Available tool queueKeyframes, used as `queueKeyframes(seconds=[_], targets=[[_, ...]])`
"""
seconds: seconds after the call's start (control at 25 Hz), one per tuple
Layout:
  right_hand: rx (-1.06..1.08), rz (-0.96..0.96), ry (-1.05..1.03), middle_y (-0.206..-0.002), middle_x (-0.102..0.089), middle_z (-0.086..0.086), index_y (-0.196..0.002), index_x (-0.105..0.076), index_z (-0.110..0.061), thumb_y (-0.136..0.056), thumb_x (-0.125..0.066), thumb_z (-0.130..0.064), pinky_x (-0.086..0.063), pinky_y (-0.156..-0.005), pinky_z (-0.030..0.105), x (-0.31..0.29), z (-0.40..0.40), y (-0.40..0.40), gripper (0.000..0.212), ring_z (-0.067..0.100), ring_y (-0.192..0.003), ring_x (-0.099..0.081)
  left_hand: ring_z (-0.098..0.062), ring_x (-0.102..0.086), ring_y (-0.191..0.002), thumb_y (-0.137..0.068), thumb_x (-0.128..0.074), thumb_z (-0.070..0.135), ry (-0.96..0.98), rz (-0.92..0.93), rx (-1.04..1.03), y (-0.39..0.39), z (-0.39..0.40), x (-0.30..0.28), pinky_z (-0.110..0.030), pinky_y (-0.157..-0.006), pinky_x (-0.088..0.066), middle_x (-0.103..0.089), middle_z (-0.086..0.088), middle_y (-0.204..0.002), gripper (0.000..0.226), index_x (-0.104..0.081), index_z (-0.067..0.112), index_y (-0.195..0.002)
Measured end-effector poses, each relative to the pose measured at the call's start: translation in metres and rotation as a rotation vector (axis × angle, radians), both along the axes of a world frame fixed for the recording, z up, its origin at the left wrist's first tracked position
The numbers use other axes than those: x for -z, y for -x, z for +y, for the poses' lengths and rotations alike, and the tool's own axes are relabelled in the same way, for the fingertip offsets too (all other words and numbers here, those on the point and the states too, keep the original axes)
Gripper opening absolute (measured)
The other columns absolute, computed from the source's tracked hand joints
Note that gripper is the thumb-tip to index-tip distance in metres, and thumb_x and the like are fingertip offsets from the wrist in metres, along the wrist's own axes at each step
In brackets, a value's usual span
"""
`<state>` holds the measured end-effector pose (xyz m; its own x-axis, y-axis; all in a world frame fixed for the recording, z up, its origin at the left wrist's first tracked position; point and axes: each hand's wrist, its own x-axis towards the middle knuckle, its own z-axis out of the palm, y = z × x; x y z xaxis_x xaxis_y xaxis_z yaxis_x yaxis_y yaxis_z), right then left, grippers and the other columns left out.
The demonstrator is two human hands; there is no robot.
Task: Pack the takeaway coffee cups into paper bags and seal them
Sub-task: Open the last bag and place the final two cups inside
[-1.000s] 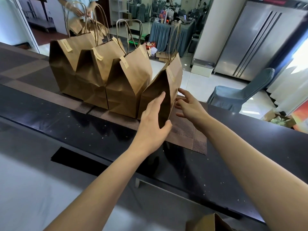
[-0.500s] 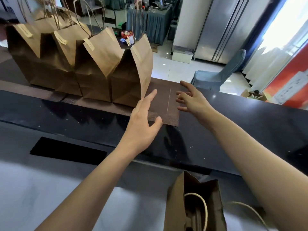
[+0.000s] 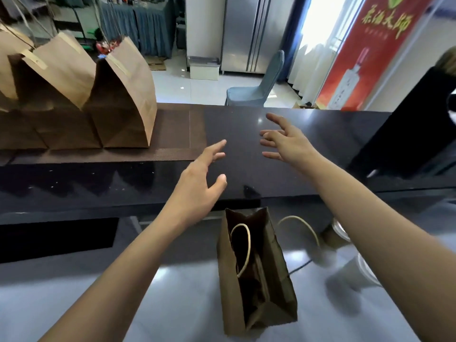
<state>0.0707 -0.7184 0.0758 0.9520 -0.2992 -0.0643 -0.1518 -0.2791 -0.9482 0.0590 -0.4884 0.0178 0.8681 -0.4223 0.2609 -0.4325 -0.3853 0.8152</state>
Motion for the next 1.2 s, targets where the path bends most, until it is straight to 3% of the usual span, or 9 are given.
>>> queueKeyframes(seconds=[0.2,0.76,0.84,1.04,1.2], targets=[[0.135,-0.020,0.019,-0.123,-0.065,0.003,-0.152,-0.043,-0.030,-0.102,-0.051,-0.014,-0.058,-0.095,0.040,0.001,-0.018,0.062,0.052,0.014,-0.114,-0.065,-0.004,-0.054,-0.126,-0.098,-0.058,0.020,-0.034,-0.021,0.160,0.018,-0.010,0.013,-0.039,-0.111,-0.043,-0.063,0.024,-0.126,0.038,-0.057,0.039,-0.132],[0.356,0.064,0.048,-0.114,-0.068,-0.002,-0.146,-0.048,-0.034,-0.104,-0.053,-0.014,-0.057,-0.094,0.033,0.078,0.022,0.231,0.047,0.014,-0.113,-0.063,-0.002,-0.064,-0.101,-0.097,-0.063,0.020,-0.125,-0.038,0.354,0.036,-0.002,0.043,-0.030,-0.091,-0.052,-0.071,0.015,-0.105,0.020,-0.071,0.032,-0.112],[0.384,0.067,0.092,-0.114,-0.066,-0.003,-0.139,-0.053,-0.034,-0.103,-0.055,-0.017,-0.056,-0.097,0.035,0.088,0.033,0.248,0.040,0.013,-0.111,-0.062,-0.002,-0.066,-0.096,-0.098,-0.063,0.025,-0.141,-0.017,0.354,0.038,-0.001,0.044,-0.027,-0.086,-0.053,-0.073,0.016,-0.100,0.017,-0.071,0.033,-0.110],[0.508,-0.029,0.325,-0.114,-0.059,-0.012,-0.106,-0.058,-0.035,-0.100,-0.060,-0.024,-0.050,-0.092,0.024,0.106,0.077,0.284,0.012,0.006,-0.111,-0.059,-0.001,-0.068,-0.089,-0.097,-0.065,0.028,-0.153,0.013,0.351,0.043,0.005,0.045,-0.018,-0.079,-0.051,-0.074,0.014,-0.093,0.013,-0.073,0.033,-0.106],[0.474,-0.031,0.433,-0.127,-0.052,-0.014,-0.102,-0.067,-0.038,-0.099,-0.060,-0.033,-0.037,-0.096,0.011,0.109,0.108,0.296,0.009,-0.006,-0.127,-0.046,0.000,-0.068,-0.089,-0.092,-0.071,0.031,-0.137,0.043,0.374,0.051,0.010,0.042,-0.021,-0.079,-0.052,-0.073,0.014,-0.090,0.011,-0.073,0.034,-0.102]])
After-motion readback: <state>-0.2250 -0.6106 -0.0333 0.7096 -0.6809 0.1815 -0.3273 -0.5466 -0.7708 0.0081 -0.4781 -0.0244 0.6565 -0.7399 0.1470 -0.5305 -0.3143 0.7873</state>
